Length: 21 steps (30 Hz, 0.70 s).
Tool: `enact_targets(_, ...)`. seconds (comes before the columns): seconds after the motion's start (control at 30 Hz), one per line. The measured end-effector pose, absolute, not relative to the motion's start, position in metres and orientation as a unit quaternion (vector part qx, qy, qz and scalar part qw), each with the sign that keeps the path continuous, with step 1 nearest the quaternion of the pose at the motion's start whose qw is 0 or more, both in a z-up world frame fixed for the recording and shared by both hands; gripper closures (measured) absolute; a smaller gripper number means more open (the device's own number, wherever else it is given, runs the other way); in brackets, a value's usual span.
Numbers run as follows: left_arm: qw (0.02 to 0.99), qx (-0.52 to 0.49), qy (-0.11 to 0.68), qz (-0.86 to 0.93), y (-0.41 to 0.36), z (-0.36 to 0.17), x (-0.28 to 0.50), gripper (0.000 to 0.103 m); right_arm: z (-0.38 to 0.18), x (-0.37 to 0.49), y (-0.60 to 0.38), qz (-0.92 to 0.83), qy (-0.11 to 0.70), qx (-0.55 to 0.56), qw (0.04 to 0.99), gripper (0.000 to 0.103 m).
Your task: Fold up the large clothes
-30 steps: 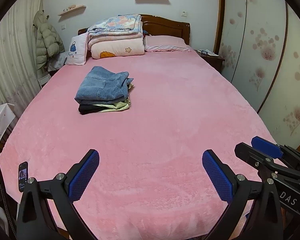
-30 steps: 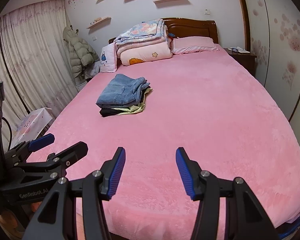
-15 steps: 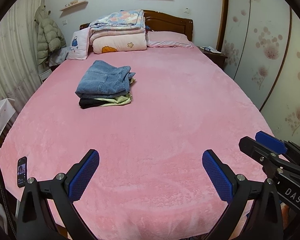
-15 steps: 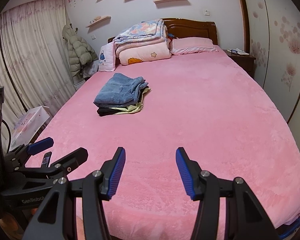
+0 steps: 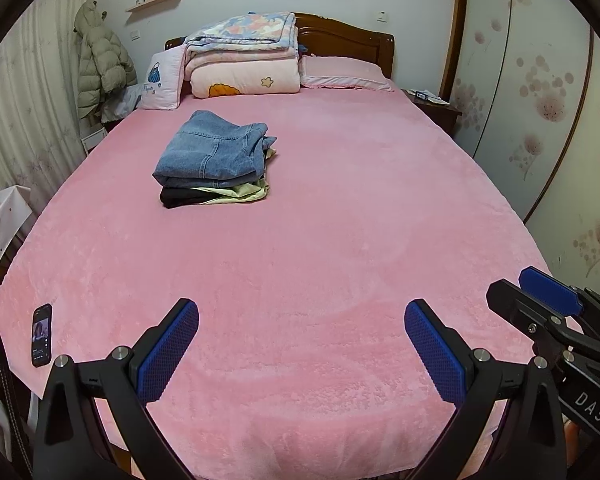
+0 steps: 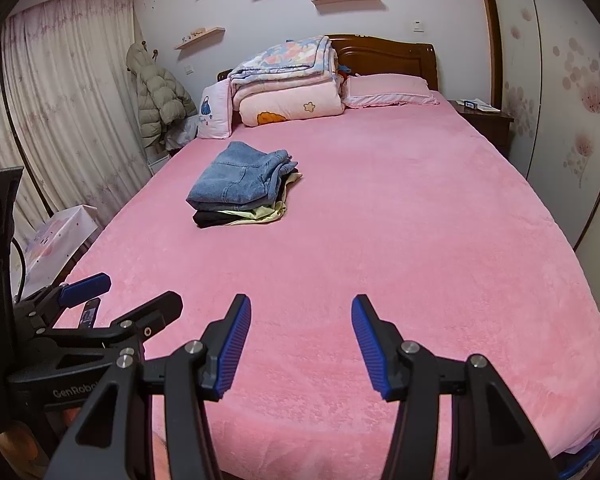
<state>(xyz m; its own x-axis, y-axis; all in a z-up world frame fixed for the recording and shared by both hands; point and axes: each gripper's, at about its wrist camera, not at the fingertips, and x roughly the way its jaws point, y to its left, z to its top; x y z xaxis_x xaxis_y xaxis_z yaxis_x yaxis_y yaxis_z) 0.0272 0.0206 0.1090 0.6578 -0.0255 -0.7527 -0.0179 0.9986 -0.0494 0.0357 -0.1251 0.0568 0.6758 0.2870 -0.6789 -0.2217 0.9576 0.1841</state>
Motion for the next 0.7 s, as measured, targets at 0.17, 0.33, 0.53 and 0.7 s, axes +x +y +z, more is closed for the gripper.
enact_targets(0.17, 0.911, -0.025, 0.411, 0.002, 0.0197, 0.1078, 0.0282, 0.001, 0.0574, 0.0365, -0.1255, 0.136, 0.377, 0.041, 0.915, 0.050)
enact_targets(0.33, 0.912, -0.022, 0.410, 0.005, 0.0190, 0.1072, 0.0294, 0.001, 0.0562, 0.0386, -0.1265, 0.134, 0.380, 0.040, 0.914, 0.050)
enact_targets(0.53, 0.913, -0.016, 0.408, 0.011, 0.0180, 0.1058, 0.0311, 0.001, 0.0555, 0.0395, -0.1263, 0.134, 0.381, 0.039, 0.914, 0.050)
enact_targets(0.7, 0.912, -0.018, 0.409, 0.010, 0.0180, 0.1042, 0.0320, 0.001, 0.0551, 0.0395, -0.1253, 0.133, 0.382, 0.039, 0.914, 0.050)
